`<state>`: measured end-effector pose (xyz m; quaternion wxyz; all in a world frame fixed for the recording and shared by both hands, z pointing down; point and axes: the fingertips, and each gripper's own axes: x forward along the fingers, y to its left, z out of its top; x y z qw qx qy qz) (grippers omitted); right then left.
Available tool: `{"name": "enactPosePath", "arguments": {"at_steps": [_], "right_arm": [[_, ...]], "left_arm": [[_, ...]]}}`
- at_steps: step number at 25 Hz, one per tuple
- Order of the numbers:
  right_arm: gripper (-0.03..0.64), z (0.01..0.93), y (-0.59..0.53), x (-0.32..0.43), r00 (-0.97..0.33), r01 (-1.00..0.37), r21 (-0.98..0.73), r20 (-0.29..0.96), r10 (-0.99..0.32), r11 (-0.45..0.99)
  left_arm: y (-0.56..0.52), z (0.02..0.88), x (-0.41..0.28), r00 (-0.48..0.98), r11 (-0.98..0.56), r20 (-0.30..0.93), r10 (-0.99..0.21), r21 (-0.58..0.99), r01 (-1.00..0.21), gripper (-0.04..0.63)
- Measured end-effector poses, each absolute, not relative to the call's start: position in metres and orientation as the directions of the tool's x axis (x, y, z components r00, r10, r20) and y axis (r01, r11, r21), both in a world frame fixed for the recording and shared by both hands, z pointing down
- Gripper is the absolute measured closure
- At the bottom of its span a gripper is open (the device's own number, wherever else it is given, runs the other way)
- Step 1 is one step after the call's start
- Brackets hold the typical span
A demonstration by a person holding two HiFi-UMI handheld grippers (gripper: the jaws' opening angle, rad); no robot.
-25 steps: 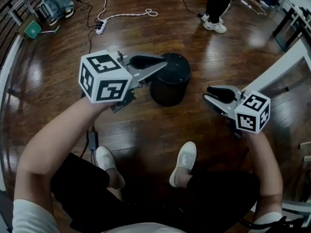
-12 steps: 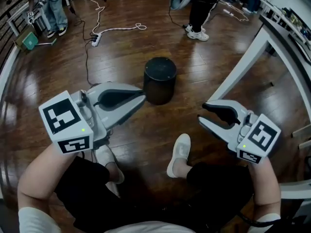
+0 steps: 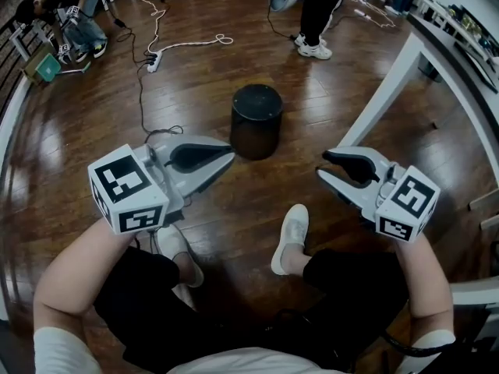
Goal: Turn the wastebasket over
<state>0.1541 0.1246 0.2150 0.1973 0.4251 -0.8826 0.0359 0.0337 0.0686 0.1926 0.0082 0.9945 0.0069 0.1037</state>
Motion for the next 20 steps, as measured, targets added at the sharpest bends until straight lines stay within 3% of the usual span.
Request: {"name": "enactPosePath", "arguments": {"at_steps": [7, 20], "right_arm": [[0.506, 0.22, 0.116, 0.144, -0.573, -0.752, 0.094, 0.396, -0.718, 0.652], [0.508, 0.215, 0.111, 0.133, -0.596, -0.738, 0.089, 0.379, -0.708, 0.669]], "left_arm": [[0.046, 0.194, 0.022, 0.981, -0.998, 0.193, -0.026, 0.053, -0.037, 0.594], [0.059, 0.188, 0.029, 0.983, -0.998, 0.184, 0.011, 0.068, -0.002, 0.594]]}}
